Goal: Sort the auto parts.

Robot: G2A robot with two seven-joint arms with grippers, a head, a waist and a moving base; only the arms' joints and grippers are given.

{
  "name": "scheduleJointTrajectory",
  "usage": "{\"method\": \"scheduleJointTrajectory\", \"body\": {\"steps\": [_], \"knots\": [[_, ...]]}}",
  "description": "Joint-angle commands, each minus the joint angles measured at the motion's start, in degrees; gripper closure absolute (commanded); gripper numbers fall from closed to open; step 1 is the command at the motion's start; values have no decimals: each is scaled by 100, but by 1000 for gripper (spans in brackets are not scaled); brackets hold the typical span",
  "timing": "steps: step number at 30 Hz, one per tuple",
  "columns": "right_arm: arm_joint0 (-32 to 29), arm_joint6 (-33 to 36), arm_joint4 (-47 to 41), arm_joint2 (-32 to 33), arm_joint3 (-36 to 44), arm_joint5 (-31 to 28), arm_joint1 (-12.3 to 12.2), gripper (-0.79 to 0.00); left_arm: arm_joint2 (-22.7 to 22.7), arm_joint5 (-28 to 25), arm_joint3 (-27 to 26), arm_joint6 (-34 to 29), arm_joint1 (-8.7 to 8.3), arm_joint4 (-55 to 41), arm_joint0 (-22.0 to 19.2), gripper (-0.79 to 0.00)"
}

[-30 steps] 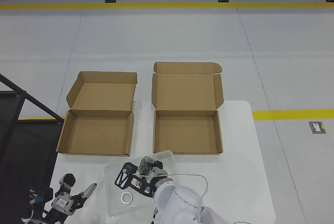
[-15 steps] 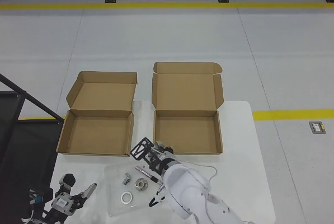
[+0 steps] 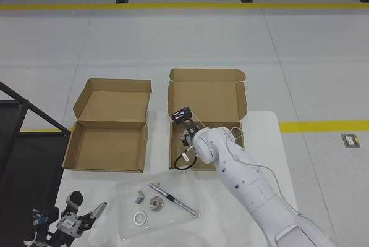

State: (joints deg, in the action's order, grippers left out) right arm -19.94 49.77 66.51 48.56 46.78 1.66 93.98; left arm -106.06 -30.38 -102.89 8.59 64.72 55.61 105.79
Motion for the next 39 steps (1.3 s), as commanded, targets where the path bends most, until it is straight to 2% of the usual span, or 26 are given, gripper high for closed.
{"method": "scheduleJointTrajectory", "body": {"steps": [1,6,12,13,15,17,18,19,23,31,35,39], "knots": [[231,-83,-136,-111,-620,-83,113,0,0,0,0,0,0,0,0,-785],[563,-284,-334,-309,-1522,-75,364,0,0,0,0,0,0,0,0,-785],[764,-656,-515,-383,-2241,-113,570,0,0,0,0,0,0,0,0,-785],[796,-667,-524,-394,-2345,-97,598,-37,0,0,0,0,0,0,0,-785],[842,-723,-571,-404,-2502,-137,650,-215,0,0,0,0,0,0,0,-785],[889,-784,-615,-402,-2656,-169,692,-336,0,0,0,0,0,0,0,-785],[908,-807,-640,-399,-2726,-190,711,-431,0,0,0,0,0,0,0,-785],[930,-823,-654,-398,-2792,-205,728,-646,0,0,0,0,0,0,0,-785],[1000,-929,-704,-386,-2996,-265,784,-776,0,0,0,0,0,0,0,-785],[1088,-1192,-703,-366,-3119,-315,835,-785,0,0,0,0,0,0,0,-785],[1032,-1567,-603,-384,-2845,-435,832,-785,0,0,0,0,0,0,0,-785],[830,-1778,-349,-435,-2270,-297,791,-785,0,0,0,0,0,0,0,-785]]}}
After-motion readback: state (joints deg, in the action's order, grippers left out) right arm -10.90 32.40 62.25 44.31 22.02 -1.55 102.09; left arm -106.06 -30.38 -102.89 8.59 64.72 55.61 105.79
